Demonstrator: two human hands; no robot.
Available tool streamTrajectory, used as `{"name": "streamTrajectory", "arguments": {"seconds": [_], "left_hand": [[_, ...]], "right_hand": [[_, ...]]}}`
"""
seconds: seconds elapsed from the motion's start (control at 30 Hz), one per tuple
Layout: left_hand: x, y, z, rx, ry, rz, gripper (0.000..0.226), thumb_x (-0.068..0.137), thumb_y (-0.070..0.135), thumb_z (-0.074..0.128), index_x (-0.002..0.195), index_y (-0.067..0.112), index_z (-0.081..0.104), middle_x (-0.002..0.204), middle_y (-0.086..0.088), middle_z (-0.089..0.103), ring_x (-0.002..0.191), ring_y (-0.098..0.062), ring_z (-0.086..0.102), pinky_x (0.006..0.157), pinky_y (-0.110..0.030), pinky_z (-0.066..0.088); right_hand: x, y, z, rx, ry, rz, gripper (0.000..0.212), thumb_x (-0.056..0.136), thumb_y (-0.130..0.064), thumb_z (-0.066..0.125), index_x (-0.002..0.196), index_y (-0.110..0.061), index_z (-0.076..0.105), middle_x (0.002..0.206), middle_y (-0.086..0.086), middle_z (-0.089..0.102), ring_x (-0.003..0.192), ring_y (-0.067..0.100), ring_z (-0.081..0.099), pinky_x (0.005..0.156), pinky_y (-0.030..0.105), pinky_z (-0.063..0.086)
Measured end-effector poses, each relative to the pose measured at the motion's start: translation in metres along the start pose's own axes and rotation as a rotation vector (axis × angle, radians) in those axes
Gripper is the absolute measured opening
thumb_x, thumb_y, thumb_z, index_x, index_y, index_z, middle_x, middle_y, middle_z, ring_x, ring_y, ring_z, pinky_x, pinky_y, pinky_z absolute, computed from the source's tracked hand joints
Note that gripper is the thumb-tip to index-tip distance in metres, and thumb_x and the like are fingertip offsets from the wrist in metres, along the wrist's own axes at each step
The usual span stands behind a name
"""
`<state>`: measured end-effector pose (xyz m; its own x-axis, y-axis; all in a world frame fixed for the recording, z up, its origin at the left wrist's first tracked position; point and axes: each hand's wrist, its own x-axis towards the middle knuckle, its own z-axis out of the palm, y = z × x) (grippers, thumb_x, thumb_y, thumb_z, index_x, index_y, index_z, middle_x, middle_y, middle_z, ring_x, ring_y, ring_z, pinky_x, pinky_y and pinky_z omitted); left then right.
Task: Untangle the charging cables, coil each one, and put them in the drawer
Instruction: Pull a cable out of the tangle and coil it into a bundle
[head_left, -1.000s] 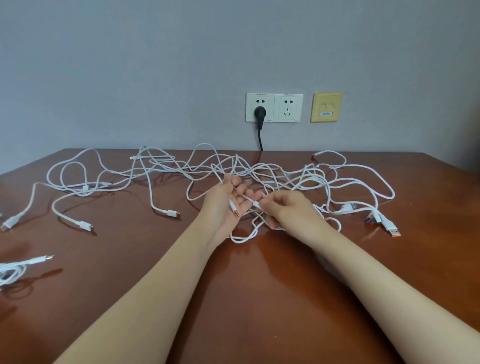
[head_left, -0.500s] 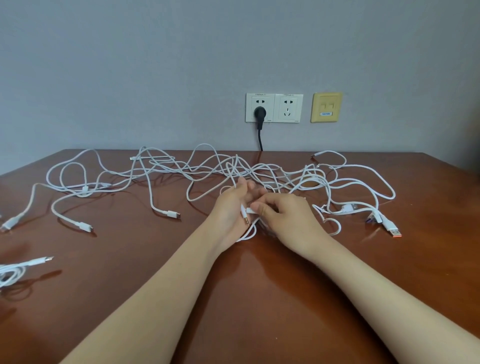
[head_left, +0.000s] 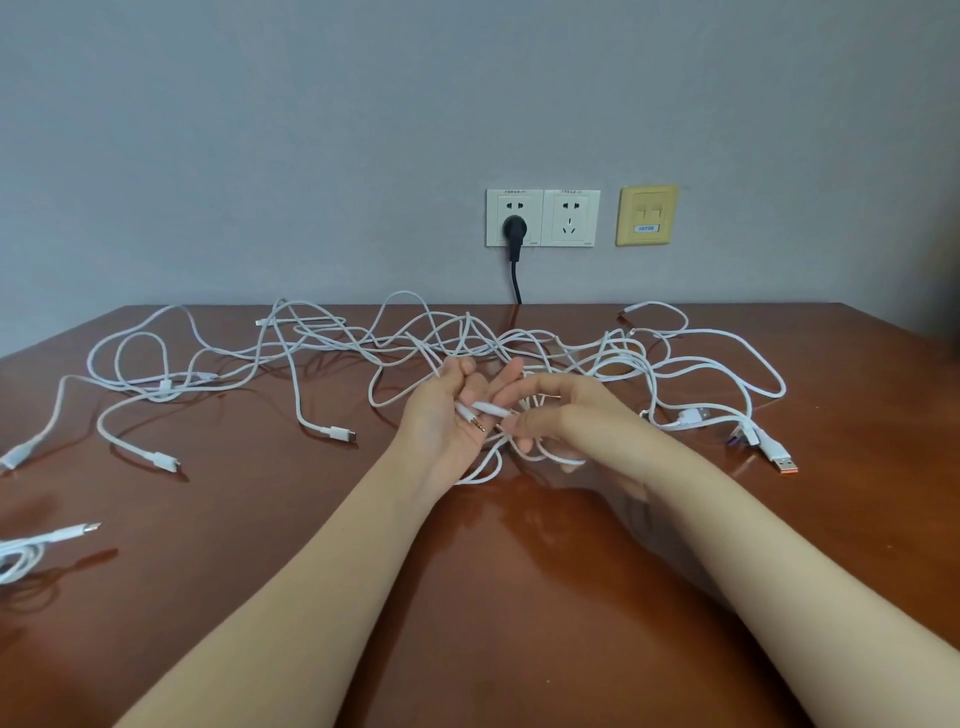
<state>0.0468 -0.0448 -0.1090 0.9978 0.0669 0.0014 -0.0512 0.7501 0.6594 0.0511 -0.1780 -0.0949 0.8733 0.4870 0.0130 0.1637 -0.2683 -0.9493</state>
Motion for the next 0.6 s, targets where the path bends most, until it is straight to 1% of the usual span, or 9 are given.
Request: {"name": "streamTrajectory", "arguments": {"seconds": [0.1, 0.17, 0.23, 0.27, 0.33, 0.37, 0.43, 0.5, 0.6], "left_hand": [[-0.001, 0.001, 0.002, -0.06, 0.021, -0.002, 0.043, 0.105, 0.022, 0.019, 0.07, 0.008, 0.041, 0.033, 0.001, 0.032, 0.056, -0.014, 0.068, 0.068, -0.035, 0.052], [0.001, 0.005, -0.001, -0.093, 0.041, 0.018, 0.042, 0.105, 0.021, 0.02, 0.07, 0.009, 0.04, 0.032, 0.002, 0.031, 0.046, -0.012, 0.063, 0.067, -0.036, 0.052], [0.004, 0.008, -0.004, -0.072, 0.071, 0.03, 0.038, 0.104, 0.02, 0.023, 0.071, 0.01, 0.039, 0.033, 0.003, 0.031, 0.033, -0.007, 0.048, 0.052, -0.025, 0.053], [0.006, 0.009, -0.005, -0.041, 0.079, 0.027, 0.037, 0.104, 0.021, 0.023, 0.071, 0.011, 0.038, 0.035, 0.003, 0.032, 0.03, -0.006, 0.04, 0.042, -0.018, 0.047], [0.006, 0.005, -0.002, 0.06, 0.081, -0.001, 0.038, 0.103, 0.024, 0.024, 0.071, 0.012, 0.038, 0.038, 0.003, 0.037, 0.029, -0.005, 0.033, 0.035, -0.011, 0.034], [0.005, 0.001, 0.001, 0.13, 0.07, -0.022, 0.038, 0.103, 0.026, 0.025, 0.071, 0.011, 0.039, 0.04, 0.002, 0.042, 0.03, -0.005, 0.032, 0.034, -0.011, 0.032], [0.001, -0.006, 0.007, 0.249, 0.039, -0.076, 0.036, 0.103, 0.026, 0.028, 0.073, 0.01, 0.042, 0.044, -0.001, 0.051, 0.032, -0.005, 0.035, 0.034, -0.013, 0.033], [-0.002, -0.007, 0.009, 0.326, 0.013, -0.131, 0.033, 0.103, 0.024, 0.03, 0.077, 0.008, 0.044, 0.046, -0.002, 0.055, 0.034, -0.006, 0.04, 0.037, -0.015, 0.039], [-0.004, -0.008, 0.007, 0.532, -0.016, -0.18, 0.033, 0.103, 0.022, 0.033, 0.075, 0.011, 0.045, 0.044, 0.001, 0.053, 0.039, -0.007, 0.047, 0.043, -0.017, 0.045]], "right_hand": [[-0.005, -0.005, -0.011, -0.072, 0.032, 0.056, 0.006, 0.081, -0.009, 0.067, 0.082, -0.014, 0.069, 0.048, -0.001, 0.056, 0.035, 0.007, 0.03, 0.036, 0.014, 0.023], [-0.007, -0.006, -0.018, -0.174, 0.029, 0.067, 0.021, 0.082, -0.021, 0.069, 0.061, -0.017, 0.067, 0.043, -0.002, 0.048, 0.035, 0.009, 0.026, 0.036, 0.015, 0.023], [-0.009, -0.005, -0.023, -0.17, 0.063, 0.044, 0.028, 0.083, -0.03, 0.069, 0.059, -0.014, 0.066, 0.039, -0.003, 0.039, 0.033, 0.006, 0.027, 0.038, 0.012, 0.025], [-0.008, -0.004, -0.023, -0.143, 0.093, 0.012, 0.029, 0.084, -0.031, 0.068, 0.061, -0.013, 0.066, 0.038, -0.005, 0.039, 0.033, 0.003, 0.031, 0.04, 0.009, 0.027], [-0.004, -0.002, -0.021, -0.091, 0.162, -0.071, 0.028, 0.085, -0.029, 0.065, 0.062, -0.014, 0.066, 0.042, -0.01, 0.05, 0.04, 0.0, 0.045, 0.054, 0.01, 0.038], [-0.002, -0.001, -0.019, -0.08, 0.199, -0.126, 0.028, 0.085, -0.027, 0.065, 0.06, -0.015, 0.066, 0.05, -0.008, 0.059, 0.051, -0.001, 0.052, 0.065, 0.016, 0.043], [0.002, 0.003, -0.016, -0.085, 0.244, -0.216, 0.026, 0.085, -0.024, 0.065, 0.061, -0.015, 0.065, 0.067, 0.012, 0.067, 0.068, 0.011, 0.058, 0.079, 0.031, 0.045], [0.002, 0.003, -0.012, -0.089, 0.267, -0.279, 0.026, 0.086, -0.023, 0.064, 0.061, -0.014, 0.064, 0.067, 0.023, 0.061, 0.065, 0.016, 0.052, 0.071, 0.028, 0.042], [0.001, -0.001, -0.014, -0.042, 0.348, -0.37, 0.031, 0.088, -0.02, 0.061, 0.058, -0.014, 0.057, 0.05, -0.004, 0.046, 0.049, 0.002, 0.04, 0.054, 0.011, 0.033]]}}
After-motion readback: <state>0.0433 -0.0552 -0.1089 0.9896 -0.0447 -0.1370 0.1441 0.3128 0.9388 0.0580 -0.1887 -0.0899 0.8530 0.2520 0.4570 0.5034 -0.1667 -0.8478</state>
